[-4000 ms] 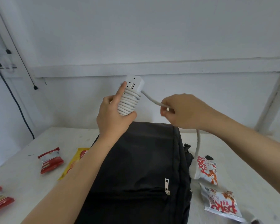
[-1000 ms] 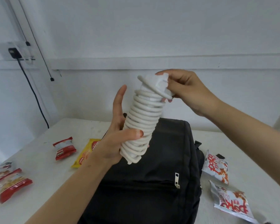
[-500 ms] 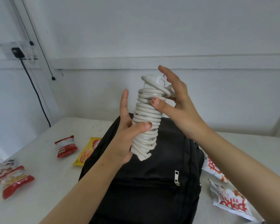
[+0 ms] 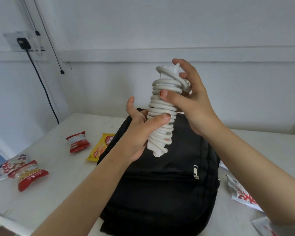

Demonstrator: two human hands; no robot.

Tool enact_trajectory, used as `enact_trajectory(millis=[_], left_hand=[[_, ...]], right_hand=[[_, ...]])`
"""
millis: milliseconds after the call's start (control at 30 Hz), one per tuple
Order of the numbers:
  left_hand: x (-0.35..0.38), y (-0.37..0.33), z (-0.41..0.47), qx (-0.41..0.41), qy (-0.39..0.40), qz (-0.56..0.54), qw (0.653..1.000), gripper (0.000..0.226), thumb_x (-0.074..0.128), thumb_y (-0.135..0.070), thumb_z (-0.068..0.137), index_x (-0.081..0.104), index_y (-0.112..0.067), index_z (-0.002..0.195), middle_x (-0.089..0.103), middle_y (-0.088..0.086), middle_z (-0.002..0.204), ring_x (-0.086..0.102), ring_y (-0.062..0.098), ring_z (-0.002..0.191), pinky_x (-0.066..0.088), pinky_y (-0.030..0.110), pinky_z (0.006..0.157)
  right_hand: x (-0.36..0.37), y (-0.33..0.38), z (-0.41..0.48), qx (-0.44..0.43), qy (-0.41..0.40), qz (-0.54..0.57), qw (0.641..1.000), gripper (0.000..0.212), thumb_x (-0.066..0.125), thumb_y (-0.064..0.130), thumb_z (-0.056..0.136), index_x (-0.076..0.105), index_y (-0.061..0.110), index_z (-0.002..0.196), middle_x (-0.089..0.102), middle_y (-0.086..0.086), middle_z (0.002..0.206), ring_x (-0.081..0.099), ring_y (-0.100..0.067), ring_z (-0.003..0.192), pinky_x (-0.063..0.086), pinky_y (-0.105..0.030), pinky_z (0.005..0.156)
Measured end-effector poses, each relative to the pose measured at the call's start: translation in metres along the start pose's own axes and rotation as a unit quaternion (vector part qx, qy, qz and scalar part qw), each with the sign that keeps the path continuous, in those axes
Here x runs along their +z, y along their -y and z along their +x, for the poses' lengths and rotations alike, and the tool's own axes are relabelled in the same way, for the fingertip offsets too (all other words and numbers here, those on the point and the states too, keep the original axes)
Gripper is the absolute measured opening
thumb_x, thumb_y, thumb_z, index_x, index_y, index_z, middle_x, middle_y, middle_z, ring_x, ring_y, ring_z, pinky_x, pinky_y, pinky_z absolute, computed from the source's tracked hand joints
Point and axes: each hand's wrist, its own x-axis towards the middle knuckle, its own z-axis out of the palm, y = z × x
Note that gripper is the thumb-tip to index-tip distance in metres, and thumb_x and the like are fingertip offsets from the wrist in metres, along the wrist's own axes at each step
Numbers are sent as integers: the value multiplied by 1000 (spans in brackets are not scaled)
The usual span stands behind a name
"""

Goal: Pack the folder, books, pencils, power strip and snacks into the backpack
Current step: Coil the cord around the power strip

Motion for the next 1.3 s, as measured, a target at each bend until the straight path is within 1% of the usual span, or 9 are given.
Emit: enact_trajectory(millis=[167, 333, 500, 567, 833, 900, 1033, 1167, 1300], left_hand=[[-21, -12, -8, -38, 19, 46, 998, 108, 76, -52, 63, 0, -45, 140, 57, 4, 119, 62, 23, 105, 47, 51, 93], [-72, -4, -36, -25, 85, 196, 977, 76, 62, -70, 64, 34, -38, 127, 58, -5, 116, 61, 11, 103, 55, 32, 81], [-140, 30, -84, -10, 216, 485, 847, 95, 71, -73, 49, 25, -55, 130, 25, -53, 123, 22, -27, 117, 26, 17, 103], [-155, 41, -95, -18, 248, 524, 814, 91, 74, -66, 55, 18, -63, 126, 16, -56, 123, 14, -31, 116, 21, 16, 104], [-154, 42, -86, 119, 104, 443, 882, 54, 75, -30, 74, 45, -47, 116, 56, -26, 115, 50, -14, 104, 39, 4, 87], [-149, 40, -80, 243, 94, 495, 829, 35, 71, -27, 80, 55, -29, 110, 57, -14, 115, 51, -7, 102, 43, 10, 86], [-144, 43, -75, 331, 185, 545, 748, 31, 59, -32, 88, 58, -23, 118, 55, -18, 113, 42, -19, 104, 36, 4, 90], [-157, 57, -62, 536, 246, 592, 549, 34, 57, -8, 89, 56, -18, 122, 63, 13, 117, 52, 22, 108, 46, 35, 90], [-165, 64, -60, 533, 270, 639, 485, 53, 61, -7, 84, 47, -21, 133, 53, 9, 134, 54, 28, 113, 47, 43, 89]], right_hand=[[20, -2, -9, 47, -34, 112, 992, 61, 74, 13, 71, 48, 25, 125, 57, -5, 108, 64, -17, 93, 54, -32, 77], [38, -1, -29, 67, -59, 95, 991, 63, 76, 14, 69, 49, 25, 125, 52, -12, 116, 63, -12, 91, 54, -29, 79], [44, 3, -59, 70, -66, 8, 995, 70, 80, 29, 58, 52, 36, 123, 48, -6, 121, 58, -21, 105, 53, -40, 90], [47, 5, -72, 62, -60, -41, 995, 73, 81, 32, 59, 50, 36, 125, 48, -5, 125, 57, -26, 110, 52, -46, 91], [68, 30, -118, -31, -80, -202, 976, 68, 80, 35, 60, 50, 39, 121, 45, -2, 125, 47, -24, 118, 46, -47, 95], [73, 40, -126, -73, -116, -230, 963, 65, 80, 32, 61, 50, 36, 119, 43, -5, 124, 47, -25, 117, 46, -41, 96], [79, 60, -139, -135, -198, -276, 931, 67, 80, 29, 64, 43, 33, 120, 40, -17, 123, 44, -33, 118, 42, -31, 98], [81, 73, -153, -142, -231, -309, 911, 66, 79, 28, 66, 45, 21, 122, 39, -26, 125, 43, -27, 119, 38, -21, 98], [81, 75, -171, -133, -223, -342, 903, 67, 80, 29, 66, 47, 15, 123, 41, -26, 125, 42, -20, 121, 35, -18, 100]])
